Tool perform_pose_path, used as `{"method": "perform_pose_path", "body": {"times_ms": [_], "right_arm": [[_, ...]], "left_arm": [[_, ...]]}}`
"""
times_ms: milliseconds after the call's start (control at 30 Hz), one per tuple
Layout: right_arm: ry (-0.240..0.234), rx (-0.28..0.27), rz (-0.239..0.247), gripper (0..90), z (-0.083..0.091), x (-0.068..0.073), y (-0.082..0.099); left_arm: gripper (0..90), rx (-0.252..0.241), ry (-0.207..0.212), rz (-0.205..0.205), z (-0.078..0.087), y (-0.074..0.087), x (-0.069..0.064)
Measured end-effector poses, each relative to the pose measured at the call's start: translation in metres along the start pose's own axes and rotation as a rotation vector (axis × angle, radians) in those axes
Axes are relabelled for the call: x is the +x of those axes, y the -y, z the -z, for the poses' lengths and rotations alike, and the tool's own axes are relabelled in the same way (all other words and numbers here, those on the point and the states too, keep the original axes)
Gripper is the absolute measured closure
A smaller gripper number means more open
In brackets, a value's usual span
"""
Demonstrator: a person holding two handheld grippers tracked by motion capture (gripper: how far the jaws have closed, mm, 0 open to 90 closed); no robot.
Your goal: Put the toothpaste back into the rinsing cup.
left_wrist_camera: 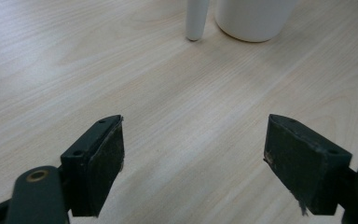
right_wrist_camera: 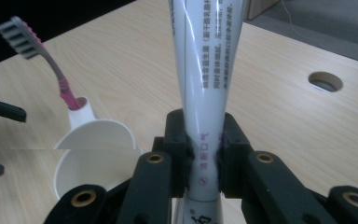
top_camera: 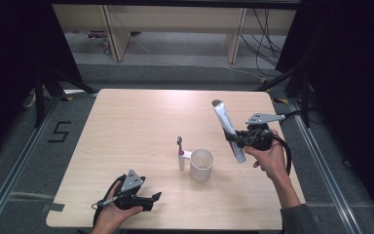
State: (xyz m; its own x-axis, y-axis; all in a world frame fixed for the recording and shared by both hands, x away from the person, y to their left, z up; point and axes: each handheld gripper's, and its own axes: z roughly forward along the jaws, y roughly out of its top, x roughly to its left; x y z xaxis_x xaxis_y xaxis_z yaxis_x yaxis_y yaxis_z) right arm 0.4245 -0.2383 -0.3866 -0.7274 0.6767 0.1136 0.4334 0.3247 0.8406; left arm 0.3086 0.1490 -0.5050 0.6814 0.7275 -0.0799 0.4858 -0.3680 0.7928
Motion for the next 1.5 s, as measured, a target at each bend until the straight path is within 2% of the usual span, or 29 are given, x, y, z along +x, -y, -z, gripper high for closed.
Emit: {"method": "perform_pose_path", "body": {"times_ms": [33, 67, 100, 167, 233, 300, 367, 433, 500, 633, 733, 767, 800, 833, 867, 900, 967, 1033, 1067, 1167, 1233, 1267, 1300, 1500], "right_arm": [[0.003, 0.002, -0.011, 77.3, 0.001, 0.004, -0.002], [0.005, -0.023, 0.017, 77.3, -0.001, 0.004, -0.003], [-0.003, -0.040, 0.011, 77.4, -0.001, 0.007, -0.005], [-0.045, -0.061, -0.008, 77.3, -0.004, 0.011, -0.007], [-0.048, -0.067, -0.006, 77.4, -0.004, 0.015, -0.009], [-0.054, -0.099, 0.009, 77.3, -0.006, 0.019, -0.012], [-0.061, -0.105, -0.004, 77.3, -0.007, 0.021, -0.013], [-0.072, -0.102, -0.001, 77.3, -0.008, 0.024, -0.015], [-0.079, -0.124, 0.018, 77.3, -0.010, 0.027, -0.017], [-0.095, -0.125, -0.001, 77.3, -0.012, 0.035, -0.019], [-0.095, -0.148, 0.013, 77.3, -0.017, 0.036, -0.021], [-0.103, -0.150, -0.002, 77.3, -0.018, 0.039, -0.021], [-0.103, -0.158, 0.014, 77.4, -0.020, 0.039, -0.021], [-0.117, -0.155, 0.009, 77.3, -0.021, 0.040, -0.021], [-0.102, -0.164, 0.026, 77.4, -0.022, 0.040, -0.021], [-0.118, -0.156, 0.009, 77.3, -0.024, 0.042, -0.021], [-0.111, -0.148, 0.008, 77.3, -0.026, 0.044, -0.021], [-0.127, -0.157, 0.000, 77.3, -0.029, 0.046, -0.020], [-0.118, -0.156, 0.017, 77.4, -0.030, 0.045, -0.020], [-0.135, -0.158, 0.002, 77.3, -0.034, 0.049, -0.019], [-0.140, -0.166, 0.009, 77.4, -0.036, 0.049, -0.019], [-0.136, -0.165, -0.004, 77.4, -0.038, 0.050, -0.018], [-0.144, -0.169, 0.013, 77.3, -0.039, 0.049, -0.018], [-0.148, -0.148, 0.007, 77.3, -0.048, 0.053, -0.012]], "left_arm": [[19.5, -0.002, 0.000, -0.001, 0.000, 0.000, 0.000], [19.6, -0.003, -0.002, -0.002, 0.000, 0.000, 0.000], [19.6, -0.013, -0.001, -0.002, -0.001, 0.000, 0.000], [19.5, -0.001, -0.001, -0.001, 0.000, 0.000, 0.000], [19.6, -0.002, 0.001, -0.001, 0.000, 0.000, 0.000], [19.6, -0.007, 0.003, -0.001, -0.001, 0.000, 0.000], [19.6, 0.002, 0.001, -0.001, 0.000, 0.000, 0.000], [19.6, 0.002, 0.004, -0.006, 0.000, 0.000, 0.000], [19.6, -0.003, 0.002, -0.003, -0.001, 0.000, 0.000], [19.6, -0.008, 0.003, 0.002, -0.001, 0.000, -0.001], [19.6, -0.009, -0.001, 0.006, 0.000, 0.000, -0.001], [19.6, -0.009, 0.001, 0.002, -0.001, 0.000, -0.001], [19.5, -0.009, 0.000, 0.002, -0.001, 0.000, -0.001], [19.6, -0.009, 0.000, 0.004, -0.001, 0.000, -0.001], [19.5, -0.008, 0.000, 0.002, -0.001, 0.000, -0.001], [19.6, -0.009, 0.000, 0.001, 0.000, 0.000, -0.001], [19.5, -0.017, 0.003, 0.009, -0.001, 0.000, -0.002], [19.6, -0.009, 0.001, 0.003, -0.001, 0.000, -0.001], [19.6, -0.018, 0.001, 0.012, -0.001, 0.000, -0.002], [19.6, -0.008, 0.001, 0.000, -0.001, 0.000, -0.001], [19.6, -0.009, 0.001, 0.000, -0.001, 0.000, -0.001], [19.6, -0.018, -0.001, 0.009, -0.001, 0.000, -0.002], [19.6, -0.016, 0.004, 0.006, -0.001, 0.000, -0.002], [19.6, -0.016, 0.004, 0.006, -0.001, 0.000, -0.002]]}}
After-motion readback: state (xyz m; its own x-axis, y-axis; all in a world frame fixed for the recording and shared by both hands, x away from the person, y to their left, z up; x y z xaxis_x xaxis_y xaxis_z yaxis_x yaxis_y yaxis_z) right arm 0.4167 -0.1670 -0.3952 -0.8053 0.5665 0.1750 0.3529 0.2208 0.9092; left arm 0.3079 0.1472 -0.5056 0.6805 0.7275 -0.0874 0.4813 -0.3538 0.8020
